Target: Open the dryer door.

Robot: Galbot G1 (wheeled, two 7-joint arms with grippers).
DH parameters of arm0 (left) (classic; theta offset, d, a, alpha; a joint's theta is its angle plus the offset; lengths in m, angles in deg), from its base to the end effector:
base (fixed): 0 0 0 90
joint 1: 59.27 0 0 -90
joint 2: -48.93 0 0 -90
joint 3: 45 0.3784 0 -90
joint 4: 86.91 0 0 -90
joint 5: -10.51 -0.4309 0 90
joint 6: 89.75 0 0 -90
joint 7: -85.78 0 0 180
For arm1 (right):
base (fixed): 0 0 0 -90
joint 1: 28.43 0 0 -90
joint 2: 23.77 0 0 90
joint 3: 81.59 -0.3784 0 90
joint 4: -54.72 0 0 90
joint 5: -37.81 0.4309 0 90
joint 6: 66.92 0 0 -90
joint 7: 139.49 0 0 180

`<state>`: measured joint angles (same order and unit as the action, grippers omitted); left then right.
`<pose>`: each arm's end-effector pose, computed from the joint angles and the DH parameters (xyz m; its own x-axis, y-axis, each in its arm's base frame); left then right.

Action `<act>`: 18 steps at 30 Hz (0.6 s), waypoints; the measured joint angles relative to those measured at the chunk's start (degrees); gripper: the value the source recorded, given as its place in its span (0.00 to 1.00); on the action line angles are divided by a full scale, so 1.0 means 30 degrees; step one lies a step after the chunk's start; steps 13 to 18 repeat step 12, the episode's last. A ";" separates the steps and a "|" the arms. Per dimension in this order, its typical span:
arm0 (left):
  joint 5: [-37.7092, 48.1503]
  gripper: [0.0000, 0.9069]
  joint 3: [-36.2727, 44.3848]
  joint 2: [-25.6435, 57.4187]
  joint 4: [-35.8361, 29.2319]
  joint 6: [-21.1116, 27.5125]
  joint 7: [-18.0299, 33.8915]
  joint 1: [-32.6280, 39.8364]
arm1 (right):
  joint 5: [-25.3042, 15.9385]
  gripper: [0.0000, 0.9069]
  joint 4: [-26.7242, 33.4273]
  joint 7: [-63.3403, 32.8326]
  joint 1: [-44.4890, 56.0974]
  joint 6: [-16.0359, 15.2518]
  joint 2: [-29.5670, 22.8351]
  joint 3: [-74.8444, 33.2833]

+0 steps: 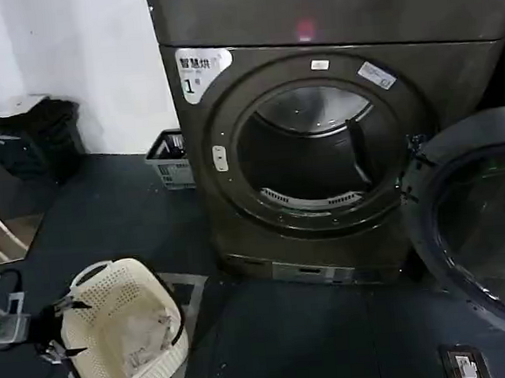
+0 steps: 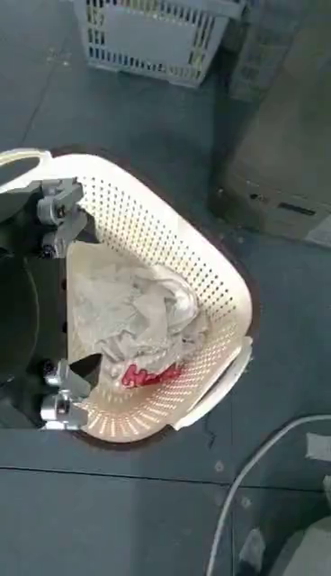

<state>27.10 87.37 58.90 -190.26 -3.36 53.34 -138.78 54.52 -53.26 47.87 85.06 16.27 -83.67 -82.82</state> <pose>0.3464 0.3236 -0.1698 -0.4023 0.2332 0.8853 0.9136 0.0399 0.4047 -0.0108 -0.4776 -0.0027 -0.3971 0.7170 -0.5729 0.9173 0.2904 -0.2724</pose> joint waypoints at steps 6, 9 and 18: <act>-0.0339 1.00 -0.0005 -0.0035 0.0145 -0.0054 -0.0124 0.0006 | -0.0005 1.00 0.0049 0.0009 0.0081 0.0002 0.0011 -0.0162; -0.0501 1.00 -0.0005 -0.0058 0.0161 -0.0081 -0.0140 0.0010 | -0.0020 1.00 0.0058 0.0011 0.0094 0.0001 0.0011 -0.0186; -0.0604 1.00 -0.0005 -0.0060 0.0163 -0.0116 -0.0190 0.0026 | -0.0040 1.00 0.0079 0.0012 0.0098 0.0001 0.0011 -0.0222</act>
